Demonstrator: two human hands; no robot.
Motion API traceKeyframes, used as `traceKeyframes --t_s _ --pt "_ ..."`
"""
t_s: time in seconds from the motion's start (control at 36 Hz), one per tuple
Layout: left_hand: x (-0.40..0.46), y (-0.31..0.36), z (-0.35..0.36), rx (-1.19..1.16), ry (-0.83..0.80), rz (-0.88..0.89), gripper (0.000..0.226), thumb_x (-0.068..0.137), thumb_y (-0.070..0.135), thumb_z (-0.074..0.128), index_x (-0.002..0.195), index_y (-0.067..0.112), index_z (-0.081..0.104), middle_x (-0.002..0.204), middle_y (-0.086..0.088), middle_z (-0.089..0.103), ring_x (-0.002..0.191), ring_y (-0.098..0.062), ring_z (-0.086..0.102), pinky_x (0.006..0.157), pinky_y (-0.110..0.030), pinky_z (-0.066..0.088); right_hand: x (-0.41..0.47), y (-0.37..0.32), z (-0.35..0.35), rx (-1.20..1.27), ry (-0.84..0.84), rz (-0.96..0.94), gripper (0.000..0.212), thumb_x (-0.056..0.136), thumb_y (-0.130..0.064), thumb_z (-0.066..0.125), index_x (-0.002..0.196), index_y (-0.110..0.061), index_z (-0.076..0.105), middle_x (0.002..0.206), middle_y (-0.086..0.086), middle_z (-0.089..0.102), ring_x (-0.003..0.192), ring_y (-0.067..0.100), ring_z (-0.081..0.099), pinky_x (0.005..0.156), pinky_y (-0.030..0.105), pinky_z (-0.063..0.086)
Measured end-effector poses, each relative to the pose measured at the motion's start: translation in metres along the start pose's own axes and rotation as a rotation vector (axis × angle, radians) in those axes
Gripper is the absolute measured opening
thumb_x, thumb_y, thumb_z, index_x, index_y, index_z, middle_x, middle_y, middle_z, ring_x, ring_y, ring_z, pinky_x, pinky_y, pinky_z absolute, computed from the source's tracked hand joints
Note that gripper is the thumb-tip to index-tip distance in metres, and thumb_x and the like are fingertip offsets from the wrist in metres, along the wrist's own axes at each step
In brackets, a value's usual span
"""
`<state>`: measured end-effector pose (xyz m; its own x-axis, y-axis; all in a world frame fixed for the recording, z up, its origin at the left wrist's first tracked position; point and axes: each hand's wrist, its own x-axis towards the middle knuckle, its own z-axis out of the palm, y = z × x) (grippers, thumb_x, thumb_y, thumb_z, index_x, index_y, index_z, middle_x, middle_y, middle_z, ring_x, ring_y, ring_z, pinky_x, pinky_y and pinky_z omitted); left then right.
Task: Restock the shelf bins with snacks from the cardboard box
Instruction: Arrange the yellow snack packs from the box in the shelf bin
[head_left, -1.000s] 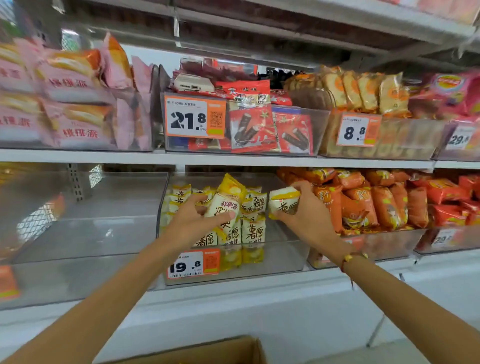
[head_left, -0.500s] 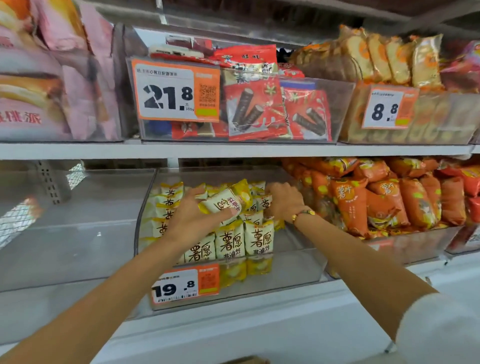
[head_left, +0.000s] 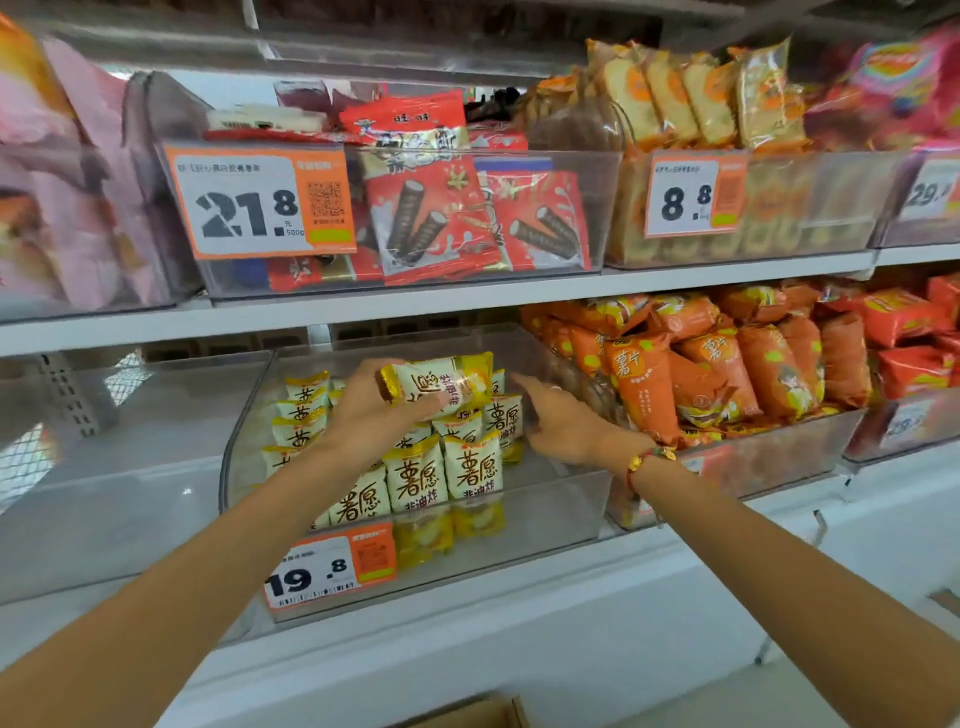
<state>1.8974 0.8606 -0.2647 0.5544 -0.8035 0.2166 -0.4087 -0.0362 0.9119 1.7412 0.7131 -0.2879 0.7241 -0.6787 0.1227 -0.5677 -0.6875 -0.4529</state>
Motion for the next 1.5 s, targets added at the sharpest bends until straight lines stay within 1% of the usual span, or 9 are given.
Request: traceKeyframes --t_s 0.11,0.22,0.31,0.36,0.53,0.69,0.92,1.31,1.5 --pt "0.015 0.014 0.023 0.136 -0.031 0.137 0.049 0.079 0.022 0.077 0.118 0.021 0.048 0.113 -0.002 0.057 0.106 -0.017 0.057 0.086 -0.028 0.050 -0.045 0.013 0.013 -0.210 0.156 -0.049 0.048 0.096 -0.016 0.044 0.143 -0.019 0.036 0.137 0.010 0.045 0.115 0.036 0.054 0.087 0.046 0.049" --pt "0.038 0.023 0.049 0.337 -0.144 0.215 0.063 0.075 0.020 0.081 0.129 0.012 0.049 0.121 -0.011 0.053 0.110 -0.024 0.056 0.096 -0.038 0.047 -0.068 0.021 0.031 -0.446 0.514 -0.215 0.035 0.095 -0.023 0.034 0.098 -0.012 0.068 0.095 0.007 0.065 0.085 0.029 0.064 0.055 0.034 0.051" --pt "0.050 0.022 0.062 0.475 -0.226 0.228 0.062 0.077 0.022 0.079 0.131 0.010 0.050 0.120 -0.010 0.059 0.111 -0.025 0.057 0.094 -0.034 0.046 -0.074 0.029 0.035 -0.503 0.655 -0.283 0.036 0.093 -0.024 0.038 0.095 -0.009 0.070 0.099 0.011 0.068 0.098 0.031 0.063 0.084 0.040 0.053" --pt "0.056 0.019 0.068 0.537 -0.250 0.216 0.065 0.078 0.023 0.077 0.135 0.014 0.047 0.128 -0.005 0.057 0.117 -0.023 0.055 0.096 -0.032 0.044 -0.078 0.035 0.036 -0.542 0.653 -0.244 0.040 0.094 -0.029 0.037 0.104 -0.009 0.070 0.114 0.012 0.067 0.114 0.030 0.059 0.102 0.048 0.042" --pt "0.062 0.003 0.082 0.731 -0.368 0.145 0.071 0.077 0.032 0.079 0.137 0.015 0.045 0.132 -0.006 0.053 0.116 -0.023 0.054 0.098 -0.034 0.043 -0.089 0.058 0.047 -0.546 0.494 -0.206 0.057 0.099 -0.042 0.027 0.138 -0.009 0.051 0.144 0.010 0.049 0.143 0.022 0.031 0.110 0.046 0.032" --pt "0.068 0.008 0.102 0.905 -0.299 0.117 0.062 0.068 0.032 0.082 0.125 0.022 0.060 0.144 -0.001 0.038 0.139 -0.024 0.025 0.109 -0.037 0.031 -0.088 0.062 0.048 -0.555 0.492 -0.208 0.055 0.100 -0.045 0.029 0.137 -0.011 0.051 0.143 0.008 0.050 0.144 0.020 0.028 0.111 0.044 0.027" --pt "0.057 0.009 0.111 1.201 -0.302 0.143 0.090 0.068 0.042 0.083 0.144 0.027 0.036 0.145 -0.004 0.036 0.136 -0.029 0.028 0.100 -0.044 0.041 -0.090 0.060 0.047 -0.548 0.482 -0.208 0.054 0.100 -0.046 0.028 0.133 -0.011 0.053 0.134 0.008 0.057 0.144 0.021 0.028 0.109 0.044 0.028" --pt "0.049 0.019 0.107 1.208 -0.304 0.092 0.089 0.074 0.047 0.076 0.147 0.023 0.030 0.148 -0.007 0.033 0.138 -0.028 0.030 0.105 -0.043 0.039 -0.095 0.057 0.037 -0.513 0.417 -0.222 0.049 0.098 -0.045 0.031 0.124 -0.014 0.059 0.126 0.005 0.063 0.145 0.020 0.027 0.105 0.046 0.039" --pt "0.002 0.031 0.047 0.889 -0.055 0.343 0.037 0.087 0.038 0.064 0.123 0.027 0.059 0.135 0.000 0.054 0.125 -0.022 0.048 0.092 -0.037 0.044 -0.098 0.049 0.029 -0.506 0.404 -0.236 0.044 0.094 -0.043 0.035 0.118 -0.018 0.062 0.118 0.002 0.066 0.140 0.022 0.033 0.097 0.047 0.045"
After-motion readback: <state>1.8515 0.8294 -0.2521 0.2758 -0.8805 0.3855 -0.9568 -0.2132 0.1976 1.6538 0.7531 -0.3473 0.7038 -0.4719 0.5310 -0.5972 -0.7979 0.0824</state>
